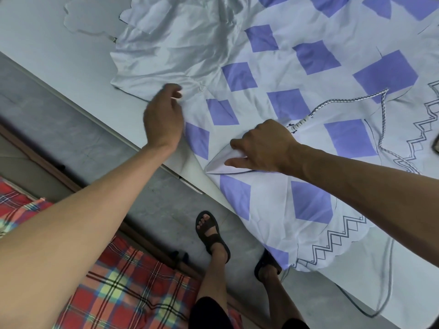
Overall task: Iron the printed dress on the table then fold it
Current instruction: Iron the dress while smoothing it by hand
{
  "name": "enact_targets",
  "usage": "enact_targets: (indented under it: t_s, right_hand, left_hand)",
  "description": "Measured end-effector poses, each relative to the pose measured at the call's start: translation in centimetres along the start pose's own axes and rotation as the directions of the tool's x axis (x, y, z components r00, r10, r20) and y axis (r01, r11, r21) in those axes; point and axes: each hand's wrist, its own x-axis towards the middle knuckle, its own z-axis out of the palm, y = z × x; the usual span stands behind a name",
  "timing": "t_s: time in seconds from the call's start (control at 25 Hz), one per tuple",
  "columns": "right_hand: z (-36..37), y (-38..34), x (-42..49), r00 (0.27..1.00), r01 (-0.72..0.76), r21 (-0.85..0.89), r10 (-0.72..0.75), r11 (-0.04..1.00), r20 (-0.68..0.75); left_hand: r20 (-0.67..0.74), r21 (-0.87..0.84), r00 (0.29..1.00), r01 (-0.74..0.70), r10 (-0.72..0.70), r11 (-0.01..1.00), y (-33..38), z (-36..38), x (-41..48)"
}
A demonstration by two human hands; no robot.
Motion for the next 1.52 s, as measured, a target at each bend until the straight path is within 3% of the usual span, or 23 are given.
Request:
enact_targets:
  t_s: [0.04, 0.08, 0.16, 0.24, 0.32, 0.56, 0.88, 1.16, 1.32, 1.52]
  right_hand:
    - [-0.1, 0.0, -0.1, 1.000, -0.007, 0.003, 0.008, 1.000, -0.009]
    - [-0.4, 0.0, -0.2, 1.000, -0.019, 0.010, 0.019, 1.000, -0.012]
    - [-0.9, 0.1, -0.2, 0.999, -0.038, 0.020, 0.039, 0.999, -0.022]
    - [-1.0, 0.2, 0.7, 0.999, -0.022, 0.012, 0.022, 1.000, -0.031]
    - [-1.0, 0.1, 1.7, 1.000, -0.006, 0.006, 0.007, 1.000, -0.030]
    - [-0.2, -0.7, 0.6, 1.000, 0.016, 0.011, -0.016, 1.000, -0.004]
    - [1.4, -1.6, -4.8, 0.999, 0.004, 0.042, -0.006, 0.999, 0.048]
    - [0.7, -1.2, -6.9, 0.999, -0.030, 0.082, 0.033, 0.996, -0.029]
    - [-0.4, -0.6, -4.2, 0.994, -0.042, 0.034, 0.045, 0.999, -0.101]
    - [0.5, -1.0, -2.9, 0.998, -0.020, 0.018, 0.021, 1.000, -0.060]
  left_hand:
    - [-0.016, -0.020, 0.998, 0.064, -0.064, 0.998, -0.5, -0.5, 0.2]
    - [0.062, 0.009, 0.996, 0.068, -0.068, 0.998, -1.0, -0.7, 0.3]
    - [0.350, 0.110, 0.937, -0.035, -0.006, 0.993, -2.0, -0.1, 0.0]
    - [0.530, 0.181, 0.844, -0.206, 0.081, 0.962, -3.0, 0.8, -0.2]
    - [0.566, 0.254, 0.805, -0.376, 0.178, 0.891, -3.7, 1.8, -0.1]
    - [0.670, 0.408, 0.737, -0.463, 0.086, 0.786, -3.3, 2.7, -0.7]
    - [0.677, 0.439, 0.733, -0.463, 0.055, 0.770, -2.6, 2.5, -1.2]
    - [0.557, 0.350, 0.823, -0.357, 0.114, 0.866, -1.4, 2.2, -4.0]
    - [0.436, 0.226, 0.900, -0.096, -0.012, 0.969, -1.4, 2.1, -4.1]
    - [0.536, 0.354, 0.843, -0.263, 0.036, 0.897, -1.8, 2.5, -4.1]
